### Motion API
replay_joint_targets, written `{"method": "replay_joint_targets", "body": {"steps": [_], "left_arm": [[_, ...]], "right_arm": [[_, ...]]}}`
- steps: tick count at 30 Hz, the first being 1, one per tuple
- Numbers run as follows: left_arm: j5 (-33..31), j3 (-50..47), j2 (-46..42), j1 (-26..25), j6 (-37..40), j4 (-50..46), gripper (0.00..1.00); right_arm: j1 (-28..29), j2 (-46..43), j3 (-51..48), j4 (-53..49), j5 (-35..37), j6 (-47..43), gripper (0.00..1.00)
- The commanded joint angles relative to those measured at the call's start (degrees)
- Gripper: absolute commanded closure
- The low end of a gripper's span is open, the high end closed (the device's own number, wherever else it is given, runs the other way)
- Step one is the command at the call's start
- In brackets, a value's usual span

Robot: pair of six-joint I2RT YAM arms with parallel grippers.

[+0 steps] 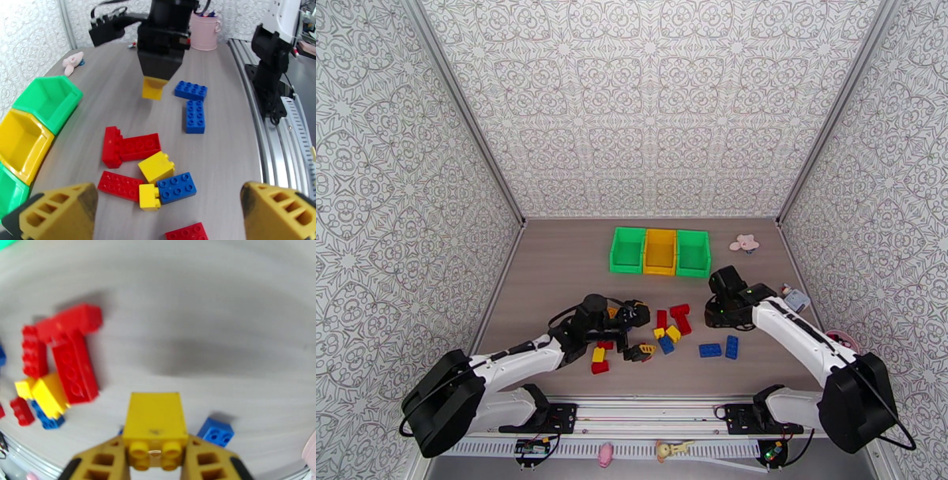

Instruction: Sort the legos into containers by color

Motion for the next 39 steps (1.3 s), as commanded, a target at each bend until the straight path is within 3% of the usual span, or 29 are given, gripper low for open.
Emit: {"method": "replay_joint_targets", "body": {"steps": [1, 10, 15, 24, 34, 39], "left_arm": [[-7.9, -0.7, -1.5, -1.8, -4.3, 1.3, 0.00], [-25.8, -1.0, -0.5, -7.1, -12.0, 7.5, 0.00], [-30.4, -0.3, 2.0, -9.3, -12.7, 10.6, 0.00], [-32.2, 0.6, 5.1, -10.7, -12.5, 13.6, 0.00], [-32.4, 0.8, 5.8, -10.7, -11.3, 14.0, 0.00], [-32.5, 1.0, 5.3, -10.7, -10.3, 12.5, 0.00]], "right_arm": [[0.3, -0.4, 4.6, 4.1, 3.3, -2.2, 0.80], [-0.2, 9.1, 17.5, 10.0, 7.7, -8.0, 0.81], [-1.3, 17.1, 24.8, 14.1, 7.4, -10.3, 0.82], [-2.4, 30.9, 35.9, 17.2, 5.7, -12.1, 0.82], [-4.5, 39.8, 40.0, 20.3, 4.2, -13.8, 0.82], [-5.2, 41.2, 40.7, 20.5, 4.5, -14.9, 0.71]]}}
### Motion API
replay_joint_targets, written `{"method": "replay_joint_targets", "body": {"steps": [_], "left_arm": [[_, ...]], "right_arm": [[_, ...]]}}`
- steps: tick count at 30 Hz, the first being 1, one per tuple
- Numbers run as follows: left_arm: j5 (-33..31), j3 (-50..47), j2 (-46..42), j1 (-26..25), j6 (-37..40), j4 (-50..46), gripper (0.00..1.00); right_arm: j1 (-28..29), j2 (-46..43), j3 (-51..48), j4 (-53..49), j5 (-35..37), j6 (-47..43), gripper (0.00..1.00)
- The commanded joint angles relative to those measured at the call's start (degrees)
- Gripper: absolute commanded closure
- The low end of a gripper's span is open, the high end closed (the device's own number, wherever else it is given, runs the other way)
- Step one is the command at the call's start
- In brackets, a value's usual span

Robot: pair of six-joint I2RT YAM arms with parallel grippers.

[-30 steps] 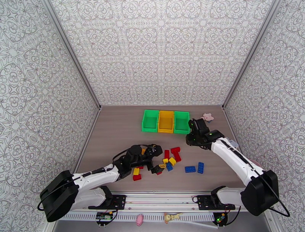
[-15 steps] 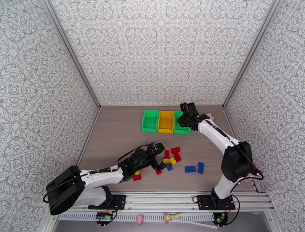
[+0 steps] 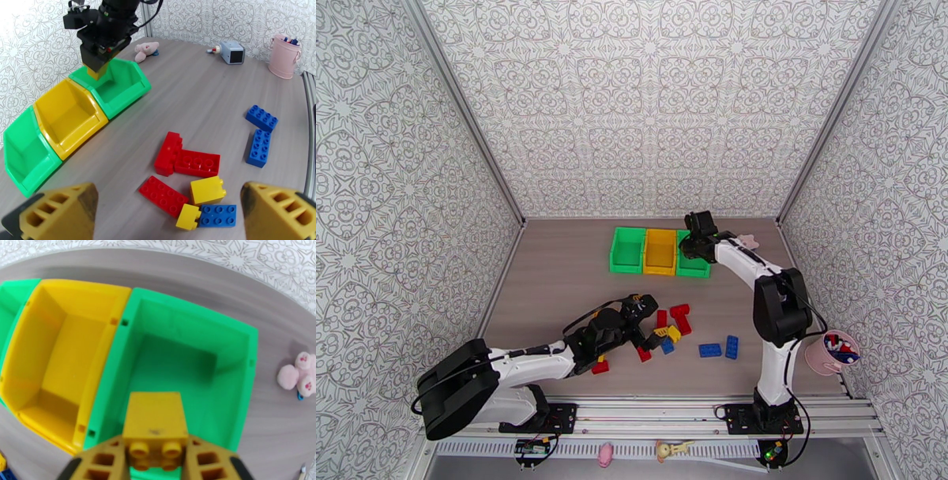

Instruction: Sort the legos into containers by color

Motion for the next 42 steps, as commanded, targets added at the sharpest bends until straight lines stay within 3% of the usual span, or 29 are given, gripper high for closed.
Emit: {"method": "replay_joint_targets", "body": {"steps": [1, 8, 14, 22, 25, 33, 37, 42], "left_arm": [[-0.9, 1.5, -0.9, -0.5, 1.3, -1.0, 0.00], [-3.4, 0.8, -3.4, -0.5, 3.1, -2.0, 0.00], [1.9, -0.2, -5.3, 0.7, 4.2, -3.1, 0.00], [16.2, -2.0, -10.9, 3.2, 5.0, -9.8, 0.00], [18.8, -3.0, -12.6, 4.1, 5.0, -11.5, 0.00], [19.8, -4.6, -16.9, 6.7, 6.0, -16.2, 0.00], [18.8, -5.4, -18.9, 7.8, 6.8, -18.5, 0.00], [18.5, -6.2, -18.8, 8.2, 6.6, -18.2, 0.00]], "right_arm": [[-0.4, 0.1, 2.5, 0.9, -0.4, -1.5, 0.67], [-0.4, -9.4, -5.9, 4.9, -2.0, -1.5, 0.32], [-0.4, -18.3, -14.6, 3.4, -2.5, -1.1, 0.15], [0.8, -27.8, -23.3, -1.0, 0.1, 3.4, 0.08], [3.2, -29.8, -25.9, -3.0, 1.4, 5.5, 0.06], [10.8, -30.1, -31.5, -6.2, 0.9, 10.0, 0.03], [14.2, -26.4, -30.5, -8.6, 3.2, 9.9, 0.00], [15.7, -20.3, -28.2, -8.7, 1.0, 9.1, 0.01]]}}
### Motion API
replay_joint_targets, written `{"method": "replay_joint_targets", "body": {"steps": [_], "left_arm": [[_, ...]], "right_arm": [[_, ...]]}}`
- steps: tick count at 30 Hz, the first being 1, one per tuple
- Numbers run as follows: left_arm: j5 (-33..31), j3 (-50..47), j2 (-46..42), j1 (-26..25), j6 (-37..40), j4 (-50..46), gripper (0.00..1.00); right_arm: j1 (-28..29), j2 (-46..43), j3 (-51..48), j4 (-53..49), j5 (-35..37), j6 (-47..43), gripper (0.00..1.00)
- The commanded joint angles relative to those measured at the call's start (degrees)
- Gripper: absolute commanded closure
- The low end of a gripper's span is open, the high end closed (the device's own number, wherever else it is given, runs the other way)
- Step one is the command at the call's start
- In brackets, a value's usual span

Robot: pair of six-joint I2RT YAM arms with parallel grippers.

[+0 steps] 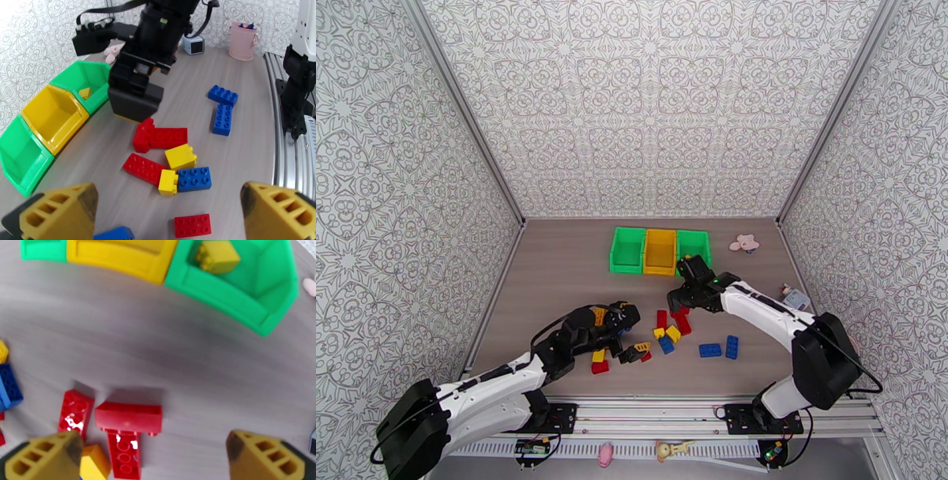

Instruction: Sort the legos into containers by color

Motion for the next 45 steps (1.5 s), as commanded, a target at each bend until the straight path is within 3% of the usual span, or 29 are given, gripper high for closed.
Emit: {"method": "replay_joint_targets", "body": {"steps": [1, 13, 24, 31, 39, 45], "left_arm": [[0.4, -1.0, 0.1, 0.5, 0.4, -1.3, 0.00], [0.3, -1.4, 2.7, 0.4, 0.6, 0.8, 0.00], [0.3, -1.1, 3.5, 0.4, 0.9, 1.4, 0.00], [0.5, -1.0, 3.5, 0.3, 0.5, 1.5, 0.00], [-1.1, -1.1, 2.5, 0.4, -0.2, 2.5, 0.00], [-6.4, -1.0, 3.2, 0.2, -2.0, 6.4, 0.00]], "right_arm": [[0.6, 4.4, 3.2, -1.7, -1.1, 0.1, 0.01], [0.8, 11.7, 5.7, -2.2, -2.7, -0.6, 0.10], [0.9, 12.9, 5.4, -1.9, -3.0, 0.0, 0.30], [0.9, 10.4, 4.9, -2.0, -1.8, 0.2, 0.53], [0.9, 2.7, 3.9, 4.0, 0.8, 2.1, 0.58], [0.8, -0.2, 5.3, 12.7, 2.0, 3.8, 0.60]]}}
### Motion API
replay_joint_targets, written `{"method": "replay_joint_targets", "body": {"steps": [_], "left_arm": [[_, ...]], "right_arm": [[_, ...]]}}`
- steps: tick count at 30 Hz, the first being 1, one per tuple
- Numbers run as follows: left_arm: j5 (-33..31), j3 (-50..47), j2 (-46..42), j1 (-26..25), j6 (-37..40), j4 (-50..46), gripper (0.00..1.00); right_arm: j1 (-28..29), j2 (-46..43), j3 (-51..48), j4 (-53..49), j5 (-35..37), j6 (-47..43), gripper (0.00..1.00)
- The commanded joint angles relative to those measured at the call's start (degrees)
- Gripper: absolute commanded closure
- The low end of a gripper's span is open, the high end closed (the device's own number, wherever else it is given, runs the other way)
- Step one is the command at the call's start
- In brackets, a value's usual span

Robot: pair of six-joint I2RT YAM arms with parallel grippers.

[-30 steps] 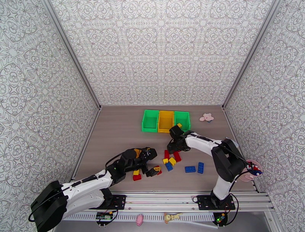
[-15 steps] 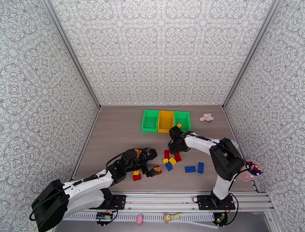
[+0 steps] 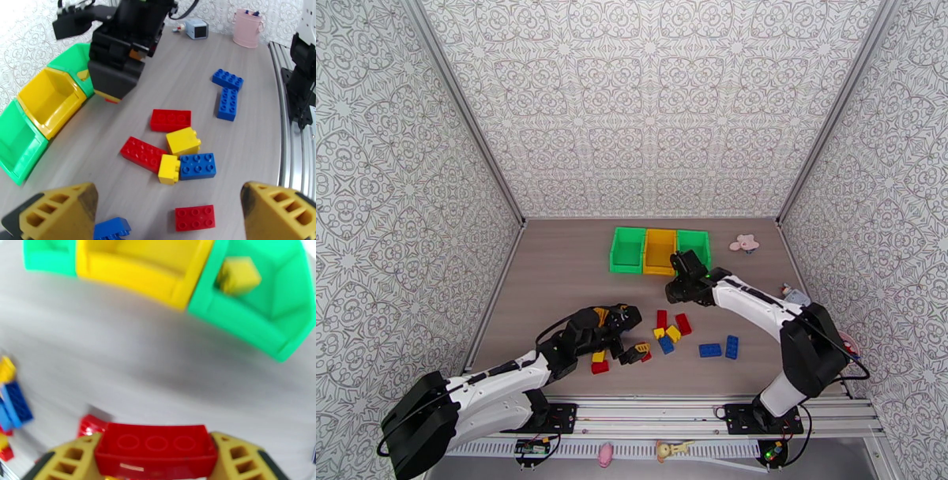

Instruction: Sort the legos into containers by color

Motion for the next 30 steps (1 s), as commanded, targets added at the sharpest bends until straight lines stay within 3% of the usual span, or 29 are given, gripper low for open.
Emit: {"method": "replay_joint_targets", "body": {"steps": [1, 19, 21, 25, 30], "left_arm": [[-4.6, -0.3, 0.2, 0.2, -1.7, 4.5, 0.00], [-9.2, 0.2, 0.4, -0.6, -1.9, 5.7, 0.00], [-9.7, 0.1, 0.1, -0.8, -1.9, 5.4, 0.00], [-10.5, 0.7, -1.1, -0.7, -1.7, 3.0, 0.00], [-18.0, 3.4, -3.7, -0.8, -4.3, -6.2, 0.00]], "right_arm": [[0.3, -0.3, 1.9, 7.7, 1.9, 1.5, 0.61], [-4.7, 25.8, 27.4, 12.6, -0.6, -9.5, 0.59], [-4.7, 26.7, 29.1, 12.6, -0.9, -10.5, 0.55], [-4.7, 25.6, 29.6, 12.1, -1.3, -11.6, 0.33], [-4.7, 18.4, 22.7, 14.1, -3.3, -13.3, 0.18]]}}
